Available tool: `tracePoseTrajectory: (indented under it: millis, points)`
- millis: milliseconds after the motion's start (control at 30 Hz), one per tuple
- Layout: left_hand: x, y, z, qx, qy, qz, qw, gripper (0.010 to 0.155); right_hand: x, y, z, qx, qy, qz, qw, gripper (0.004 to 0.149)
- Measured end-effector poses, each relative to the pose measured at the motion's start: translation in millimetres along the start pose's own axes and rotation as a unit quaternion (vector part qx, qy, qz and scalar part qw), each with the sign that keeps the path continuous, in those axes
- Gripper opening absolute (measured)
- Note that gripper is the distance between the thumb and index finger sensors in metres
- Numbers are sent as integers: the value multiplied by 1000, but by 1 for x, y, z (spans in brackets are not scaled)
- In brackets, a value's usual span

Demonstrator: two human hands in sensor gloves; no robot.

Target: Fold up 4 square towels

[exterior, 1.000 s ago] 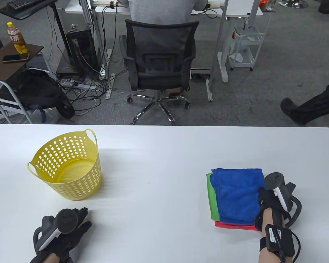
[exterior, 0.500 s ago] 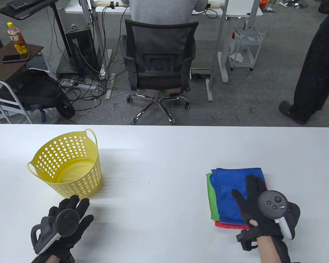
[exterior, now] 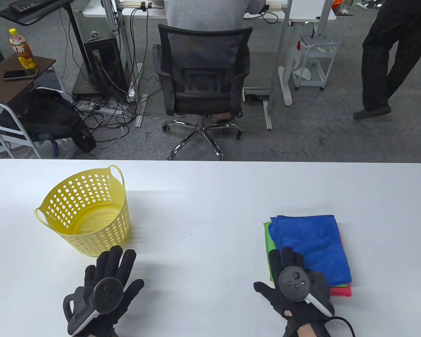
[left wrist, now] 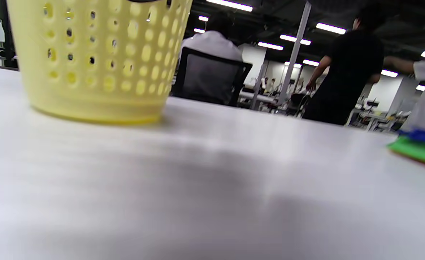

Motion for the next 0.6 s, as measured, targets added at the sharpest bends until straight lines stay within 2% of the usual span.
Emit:
tracePoseTrajectory:
  millis: [167, 367, 600]
  points:
    - [-33, 5, -9, -9, 79, 33, 996, 82, 1, 7, 5, -3, -27, -1, 1000, 100]
    - [-35, -5, -8, -37, 95, 35, 994, 84, -5, 8, 8, -6, -14, -18, 1000, 101]
    - [-43, 0, -11, -39, 122, 64, 990, 85, -1, 16, 5, 8, -20, -15, 1000, 101]
Point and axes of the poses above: the tracker on the back of each hand, its own y axis roughly to the little-finger side, its own z axis roughly from the fingertips to the wrist, x = y × z, the point moved 4 cm from there along -z, roughly from the wrist to the fingertips, and after that the axes turned 9 degrees about -z, right-handed, at the moved point
